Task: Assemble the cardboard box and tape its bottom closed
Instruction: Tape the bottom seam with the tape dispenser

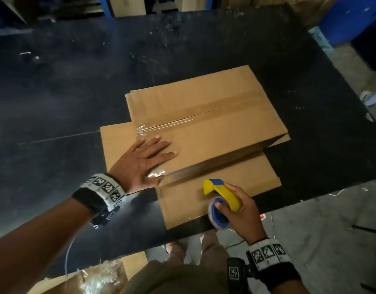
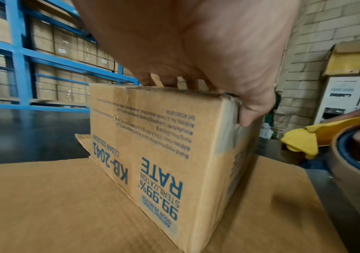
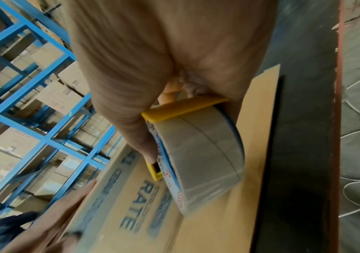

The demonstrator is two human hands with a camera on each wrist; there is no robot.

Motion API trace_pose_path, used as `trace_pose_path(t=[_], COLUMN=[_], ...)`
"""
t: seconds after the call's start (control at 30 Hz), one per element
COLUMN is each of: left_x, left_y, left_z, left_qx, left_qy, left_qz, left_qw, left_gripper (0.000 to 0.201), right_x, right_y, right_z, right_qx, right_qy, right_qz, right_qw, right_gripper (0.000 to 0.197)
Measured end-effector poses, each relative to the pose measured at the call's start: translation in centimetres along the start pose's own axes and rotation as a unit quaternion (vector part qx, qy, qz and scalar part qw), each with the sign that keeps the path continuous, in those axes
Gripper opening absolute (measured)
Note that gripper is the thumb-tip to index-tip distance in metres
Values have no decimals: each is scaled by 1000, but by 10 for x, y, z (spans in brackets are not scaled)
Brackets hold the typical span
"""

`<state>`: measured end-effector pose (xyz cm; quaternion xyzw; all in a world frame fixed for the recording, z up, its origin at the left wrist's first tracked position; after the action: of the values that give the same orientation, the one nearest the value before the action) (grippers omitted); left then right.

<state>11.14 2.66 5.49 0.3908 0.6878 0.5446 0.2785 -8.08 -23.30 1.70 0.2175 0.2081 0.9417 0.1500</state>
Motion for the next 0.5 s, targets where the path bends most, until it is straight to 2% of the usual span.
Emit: trace_pose_path(t=[0.13,0.27,0.37,0.5], left_x=[20,13,-19,-100], left_y=[11,20,22,8], left_z=[24,19,-15,-83], left_qx=[22,44,103,132], left_qy=[56,122,162,108], left_qz=[-5,-39,-111,-127], left_qw=[998,991,975,977], left_gripper=[91,77,69,62], right_x=[-14,-34,-57,-99], right_y=[30,73,105,147], right_z=[-30,-61,-80,-98], right_qx=[-34,-87,-98,-51], right_qy=[-64,-108,-114,-128], right_qz=[-34,-122,-170,-198], right_qw=[997,983,974,971], right_gripper=[63,43,38,35])
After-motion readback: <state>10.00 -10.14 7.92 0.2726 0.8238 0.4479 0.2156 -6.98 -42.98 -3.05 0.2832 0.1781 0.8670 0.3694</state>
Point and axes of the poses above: each hand's wrist, its own x-axis away from the middle knuckle, its own y-axis out of the back of the hand, z = x × y, the point moved 6 cm from there along -x, towards the middle knuckle, and after that the axes turned 1 degree about x, right-handed, at the moved point
